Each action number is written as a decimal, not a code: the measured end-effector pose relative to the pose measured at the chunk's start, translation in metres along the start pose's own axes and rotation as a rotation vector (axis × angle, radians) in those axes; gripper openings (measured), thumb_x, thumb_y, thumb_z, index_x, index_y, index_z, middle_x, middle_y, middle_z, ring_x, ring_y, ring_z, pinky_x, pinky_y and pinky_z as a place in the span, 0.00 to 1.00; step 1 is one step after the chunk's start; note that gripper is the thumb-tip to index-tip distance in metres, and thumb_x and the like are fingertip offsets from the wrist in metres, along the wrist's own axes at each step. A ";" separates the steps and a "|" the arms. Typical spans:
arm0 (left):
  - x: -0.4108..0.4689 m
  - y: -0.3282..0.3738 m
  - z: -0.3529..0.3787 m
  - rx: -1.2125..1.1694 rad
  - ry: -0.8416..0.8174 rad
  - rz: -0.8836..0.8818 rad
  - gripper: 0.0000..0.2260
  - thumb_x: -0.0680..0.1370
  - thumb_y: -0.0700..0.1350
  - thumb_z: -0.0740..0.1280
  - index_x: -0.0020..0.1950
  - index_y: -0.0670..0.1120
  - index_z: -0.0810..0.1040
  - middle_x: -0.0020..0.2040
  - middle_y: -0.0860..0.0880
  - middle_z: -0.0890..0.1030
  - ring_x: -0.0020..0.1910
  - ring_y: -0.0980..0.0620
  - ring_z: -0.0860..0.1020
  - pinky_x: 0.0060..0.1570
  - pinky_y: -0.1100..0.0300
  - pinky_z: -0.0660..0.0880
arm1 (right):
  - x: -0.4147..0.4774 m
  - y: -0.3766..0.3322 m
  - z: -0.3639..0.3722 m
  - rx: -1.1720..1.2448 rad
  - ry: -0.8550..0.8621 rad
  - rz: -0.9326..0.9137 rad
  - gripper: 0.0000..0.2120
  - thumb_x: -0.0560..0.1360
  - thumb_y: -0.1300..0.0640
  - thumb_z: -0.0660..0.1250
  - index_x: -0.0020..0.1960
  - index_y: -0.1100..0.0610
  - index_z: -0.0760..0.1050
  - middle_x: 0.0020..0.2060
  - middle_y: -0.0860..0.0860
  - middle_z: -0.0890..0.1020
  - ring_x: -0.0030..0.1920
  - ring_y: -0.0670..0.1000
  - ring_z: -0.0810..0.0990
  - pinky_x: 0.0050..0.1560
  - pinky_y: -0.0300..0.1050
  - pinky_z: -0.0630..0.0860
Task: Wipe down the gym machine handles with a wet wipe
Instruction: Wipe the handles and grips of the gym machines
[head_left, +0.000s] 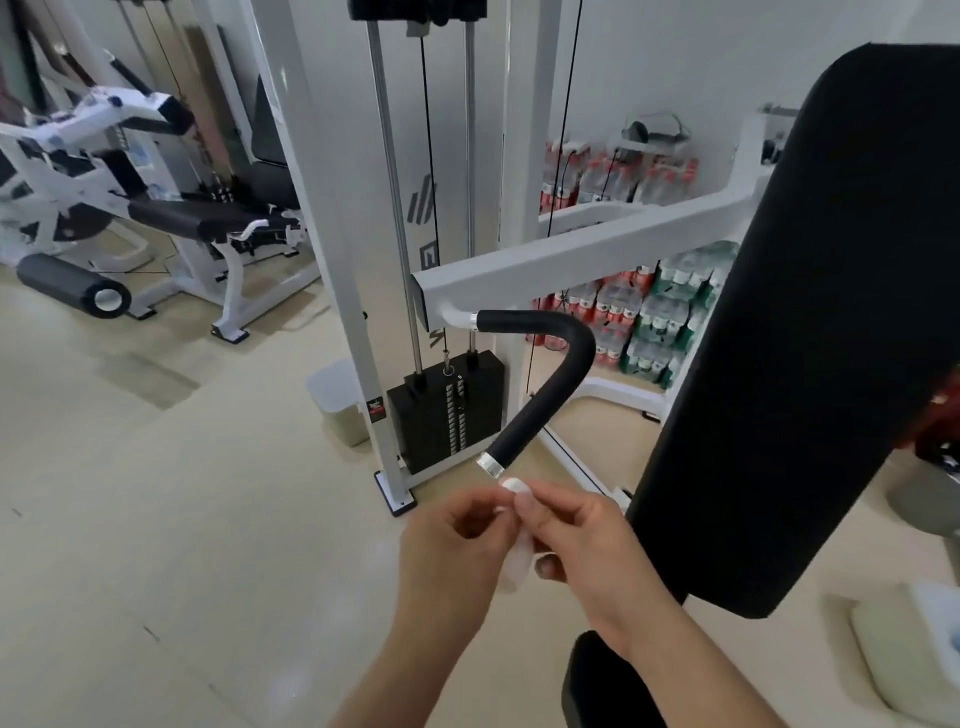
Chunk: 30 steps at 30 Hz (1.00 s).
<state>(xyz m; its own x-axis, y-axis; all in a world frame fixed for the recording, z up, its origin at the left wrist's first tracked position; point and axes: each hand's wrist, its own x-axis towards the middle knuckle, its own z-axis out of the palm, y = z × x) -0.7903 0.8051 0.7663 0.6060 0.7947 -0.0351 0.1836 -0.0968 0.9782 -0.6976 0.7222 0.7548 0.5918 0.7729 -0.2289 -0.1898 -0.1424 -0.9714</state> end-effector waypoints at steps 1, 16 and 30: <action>0.007 -0.003 -0.001 -0.015 -0.015 -0.018 0.12 0.72 0.38 0.72 0.38 0.57 0.84 0.34 0.54 0.84 0.35 0.56 0.82 0.37 0.66 0.77 | 0.008 0.001 0.000 -0.014 0.063 -0.020 0.09 0.78 0.55 0.65 0.52 0.50 0.83 0.42 0.54 0.85 0.38 0.48 0.79 0.36 0.39 0.75; 0.113 -0.049 -0.023 0.309 -0.334 0.075 0.08 0.77 0.47 0.67 0.45 0.60 0.83 0.42 0.63 0.82 0.42 0.69 0.77 0.38 0.76 0.70 | 0.083 0.040 0.042 -0.910 0.599 -0.499 0.07 0.78 0.56 0.66 0.51 0.57 0.81 0.44 0.46 0.72 0.41 0.43 0.74 0.42 0.34 0.75; 0.131 -0.068 -0.037 0.151 -0.476 0.029 0.10 0.74 0.39 0.69 0.47 0.56 0.78 0.42 0.60 0.83 0.42 0.63 0.81 0.47 0.60 0.79 | 0.101 0.037 0.050 -0.868 0.800 -0.422 0.03 0.75 0.59 0.70 0.44 0.58 0.82 0.41 0.47 0.73 0.38 0.45 0.74 0.39 0.35 0.73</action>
<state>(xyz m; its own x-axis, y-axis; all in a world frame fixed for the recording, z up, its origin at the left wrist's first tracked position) -0.7516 0.9377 0.7029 0.8920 0.4322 -0.1323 0.2502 -0.2284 0.9409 -0.6844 0.8258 0.6987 0.8477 0.3088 0.4313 0.5279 -0.5708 -0.6289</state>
